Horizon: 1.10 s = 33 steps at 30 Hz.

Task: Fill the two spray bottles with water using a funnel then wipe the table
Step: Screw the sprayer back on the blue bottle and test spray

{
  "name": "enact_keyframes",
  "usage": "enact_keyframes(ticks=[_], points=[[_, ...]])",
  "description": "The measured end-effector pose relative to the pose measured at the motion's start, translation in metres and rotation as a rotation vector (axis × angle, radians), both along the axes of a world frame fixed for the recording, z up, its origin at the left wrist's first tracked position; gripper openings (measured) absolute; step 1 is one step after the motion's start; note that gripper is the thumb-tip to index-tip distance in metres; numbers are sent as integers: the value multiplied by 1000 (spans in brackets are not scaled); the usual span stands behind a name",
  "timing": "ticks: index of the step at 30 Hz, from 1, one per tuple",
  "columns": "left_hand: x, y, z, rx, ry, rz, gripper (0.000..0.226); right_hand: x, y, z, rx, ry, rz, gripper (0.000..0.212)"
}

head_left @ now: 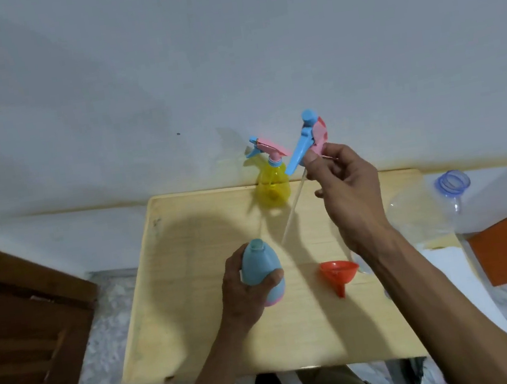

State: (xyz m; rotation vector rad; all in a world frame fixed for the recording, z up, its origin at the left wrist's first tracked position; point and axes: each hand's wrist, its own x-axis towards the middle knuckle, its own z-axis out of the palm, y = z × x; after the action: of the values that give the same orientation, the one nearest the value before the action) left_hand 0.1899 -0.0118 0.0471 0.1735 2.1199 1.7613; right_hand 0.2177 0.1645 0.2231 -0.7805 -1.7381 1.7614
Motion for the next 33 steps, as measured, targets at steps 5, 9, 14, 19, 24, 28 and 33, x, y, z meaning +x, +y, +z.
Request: enact_keyframes(ticks=[5,9,14,19,24,28,33], points=[[7,0,38,76,-40,-64,79,5,-16,23,88,135,-6,6],[15,-6,71,132,-59,-146,69,10,-26,30,158,185,-7,8],[24,-16,99,169,-62,-233,58,20,-34,35,204,220,1,9],[27,-19,111,190,-110,-265,57,37,-45,19,109,130,156,13],[26,-16,124,189,-92,-304,57,53,-51,4,20,51,372,13],[28,-13,131,182,-86,-320,52,57,-41,4,-24,65,419,18],[32,-11,135,189,-115,-315,49,61,-37,0,48,77,426,20]])
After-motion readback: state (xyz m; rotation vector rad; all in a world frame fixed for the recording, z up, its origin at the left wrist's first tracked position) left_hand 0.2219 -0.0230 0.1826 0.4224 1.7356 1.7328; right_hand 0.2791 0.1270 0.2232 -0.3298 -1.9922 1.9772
